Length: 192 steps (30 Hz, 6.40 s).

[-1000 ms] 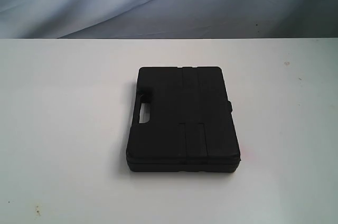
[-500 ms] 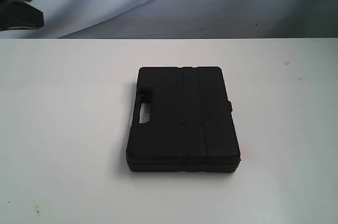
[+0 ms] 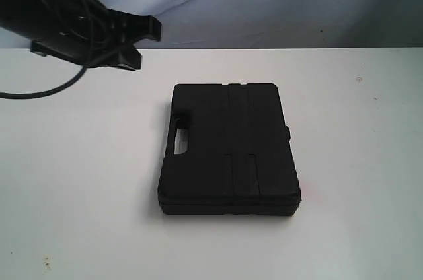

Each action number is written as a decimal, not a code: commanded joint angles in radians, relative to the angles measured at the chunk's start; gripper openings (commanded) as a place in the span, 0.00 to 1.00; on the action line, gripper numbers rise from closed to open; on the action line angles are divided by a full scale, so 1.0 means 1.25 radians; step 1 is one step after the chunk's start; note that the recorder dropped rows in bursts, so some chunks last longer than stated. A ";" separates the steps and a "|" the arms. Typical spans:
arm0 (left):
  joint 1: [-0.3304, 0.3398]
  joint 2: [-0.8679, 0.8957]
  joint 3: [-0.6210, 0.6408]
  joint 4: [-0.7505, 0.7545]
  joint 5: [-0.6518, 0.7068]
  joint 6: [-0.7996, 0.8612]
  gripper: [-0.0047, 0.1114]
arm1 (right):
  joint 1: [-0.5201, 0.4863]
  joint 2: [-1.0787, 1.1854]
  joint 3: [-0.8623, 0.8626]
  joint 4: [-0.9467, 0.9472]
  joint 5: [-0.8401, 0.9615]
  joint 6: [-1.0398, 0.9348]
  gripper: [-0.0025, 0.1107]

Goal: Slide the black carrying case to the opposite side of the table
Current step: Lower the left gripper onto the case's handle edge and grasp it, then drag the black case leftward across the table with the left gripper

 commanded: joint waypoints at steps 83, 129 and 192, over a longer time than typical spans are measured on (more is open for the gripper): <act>-0.027 0.489 -0.129 0.077 -0.065 -0.084 0.30 | -0.005 -0.003 0.003 -0.008 -0.009 -0.003 0.02; 0.130 0.487 -0.098 0.065 -0.002 0.036 0.04 | -0.005 -0.003 0.003 -0.008 -0.009 -0.003 0.02; 0.378 0.456 -0.054 0.028 0.025 0.215 0.04 | -0.005 -0.003 0.003 -0.008 -0.009 -0.003 0.02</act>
